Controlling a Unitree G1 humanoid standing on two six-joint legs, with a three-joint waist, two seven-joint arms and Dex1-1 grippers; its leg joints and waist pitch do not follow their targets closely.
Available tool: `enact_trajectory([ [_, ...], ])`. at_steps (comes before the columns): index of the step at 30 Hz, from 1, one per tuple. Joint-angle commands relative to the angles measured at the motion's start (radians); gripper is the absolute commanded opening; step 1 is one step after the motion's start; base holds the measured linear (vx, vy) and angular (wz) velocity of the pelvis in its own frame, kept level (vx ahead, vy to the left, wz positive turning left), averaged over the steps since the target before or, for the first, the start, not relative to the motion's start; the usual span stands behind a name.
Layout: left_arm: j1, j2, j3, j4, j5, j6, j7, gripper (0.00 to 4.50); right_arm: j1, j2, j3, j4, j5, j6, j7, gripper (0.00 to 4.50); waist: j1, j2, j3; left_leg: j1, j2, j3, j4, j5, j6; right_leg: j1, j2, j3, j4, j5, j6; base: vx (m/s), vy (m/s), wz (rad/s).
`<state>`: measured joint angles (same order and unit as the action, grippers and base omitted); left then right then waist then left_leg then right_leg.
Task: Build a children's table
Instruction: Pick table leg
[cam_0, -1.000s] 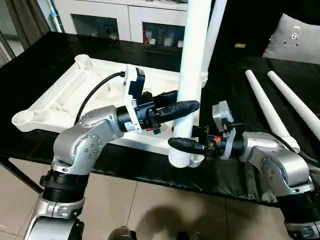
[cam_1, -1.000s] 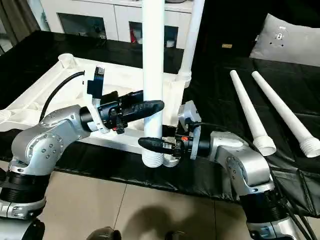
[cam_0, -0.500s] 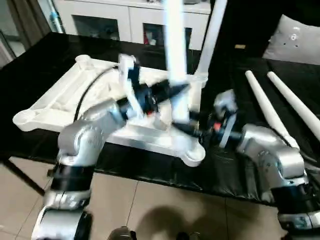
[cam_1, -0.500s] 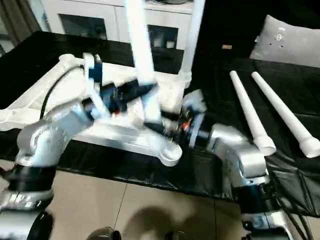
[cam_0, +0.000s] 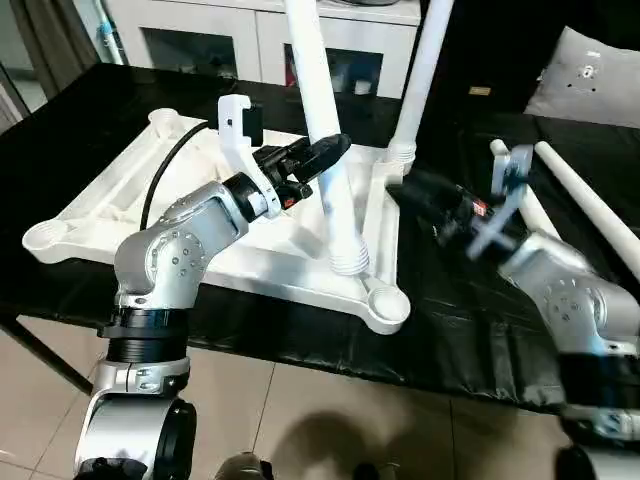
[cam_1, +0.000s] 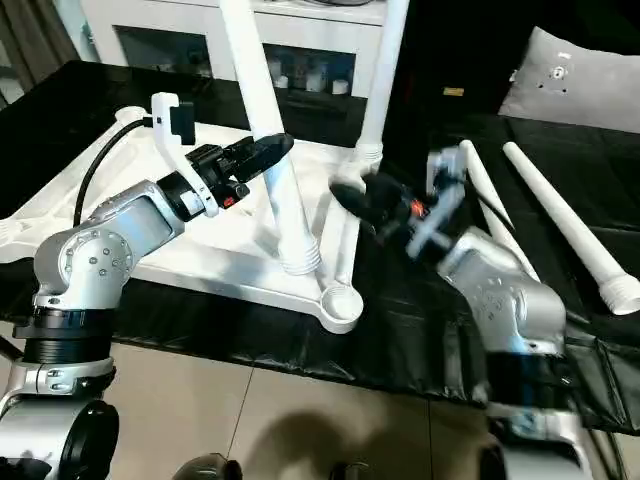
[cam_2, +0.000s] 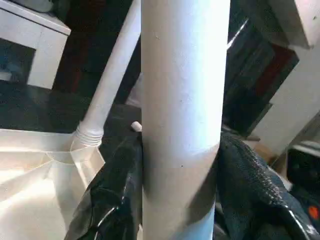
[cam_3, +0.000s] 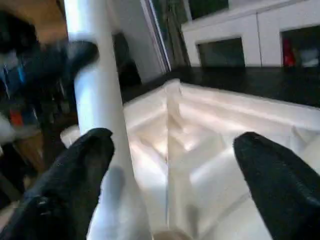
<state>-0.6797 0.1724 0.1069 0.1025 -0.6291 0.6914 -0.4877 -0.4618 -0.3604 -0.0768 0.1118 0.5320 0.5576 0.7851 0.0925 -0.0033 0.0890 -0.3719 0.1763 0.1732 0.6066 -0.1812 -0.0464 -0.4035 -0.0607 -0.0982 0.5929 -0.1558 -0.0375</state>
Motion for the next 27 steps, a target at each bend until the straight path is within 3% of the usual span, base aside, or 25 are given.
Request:
enact_trajectory([
  [1,-0.025,0.009,-0.036,-0.042,0.031,-0.012,-0.012,1.82,0.005,-0.02,0.054,-0.044,-0.042,0.004,0.018,4.37,0.002,-0.009,-0.085,0.008,0.044,-0.017,-0.062,-0.121,0.049,0.064,-0.085,0.052,-0.079,-0.355,-0.1,0.0,0.0,0.0],
  [3,-0.025,0.009,-0.036,-0.042,0.031,-0.012,-0.012,1.82,0.005,-0.02,0.054,-0.044,-0.042,0.004,0.018,4.37,0.002,-0.009,-0.084,0.009,0.043,-0.016,-0.062,-0.127,0.047,0.061,-0.088,0.053,-0.083,-0.388,-0.09,0.0,0.0,0.0],
  [4,-0.027,0.011,-0.056,-0.06,0.044,-0.023,-0.019,1.82,0.0,-0.025,0.081,-0.04,-0.057,-0.001,0.027,4.37,0.003,-0.011,-0.084,0.009,0.045,-0.017,-0.062,-0.126,0.047,0.061,-0.087,0.052,-0.084,-0.39,-0.089,0.0,0.0,0.0],
  [8,-0.031,0.021,-0.13,-0.122,0.088,-0.064,-0.052,1.82,-0.032,-0.023,0.124,-0.023,-0.074,-0.002,0.061,4.37,0.003,-0.013,-0.086,0.008,0.05,-0.019,-0.063,-0.111,0.055,0.06,-0.088,0.054,-0.076,-0.355,-0.1,0.0,0.0,0.0],
  [9,-0.031,0.026,-0.152,-0.137,0.102,-0.071,-0.062,1.81,-0.039,-0.022,0.131,-0.025,-0.074,0.002,0.067,4.37,0.0,-0.019,-0.084,0.006,0.049,-0.016,-0.062,-0.11,0.057,0.06,-0.088,0.055,-0.077,-0.351,-0.103,0.0,0.0,0.0],
  [10,-0.031,0.032,-0.174,-0.148,0.119,-0.082,-0.073,1.81,-0.045,-0.02,0.137,-0.026,-0.072,0.008,0.07,4.37,0.001,-0.016,-0.085,0.008,0.049,-0.017,-0.062,-0.107,0.059,0.06,-0.089,0.056,-0.075,-0.348,-0.107,0.0,0.0,0.0],
  [18,-0.021,0.06,-0.292,-0.208,0.193,-0.114,-0.122,1.81,-0.07,0.011,0.181,0.012,-0.108,0.014,0.044,4.37,-0.002,-0.018,-0.081,0.007,0.048,-0.017,-0.063,-0.116,0.044,0.058,-0.089,0.057,-0.077,-0.378,-0.095,0.0,0.0,0.0],
  [27,-0.023,0.058,-0.302,-0.209,0.203,-0.121,-0.131,1.81,-0.075,0.019,0.183,0.024,-0.116,0.004,0.041,3.56,-0.003,-0.016,-0.083,0.007,0.048,-0.016,-0.063,-0.115,0.042,0.059,-0.088,0.057,-0.074,-0.35,-0.104,0.0,0.0,0.0],
])
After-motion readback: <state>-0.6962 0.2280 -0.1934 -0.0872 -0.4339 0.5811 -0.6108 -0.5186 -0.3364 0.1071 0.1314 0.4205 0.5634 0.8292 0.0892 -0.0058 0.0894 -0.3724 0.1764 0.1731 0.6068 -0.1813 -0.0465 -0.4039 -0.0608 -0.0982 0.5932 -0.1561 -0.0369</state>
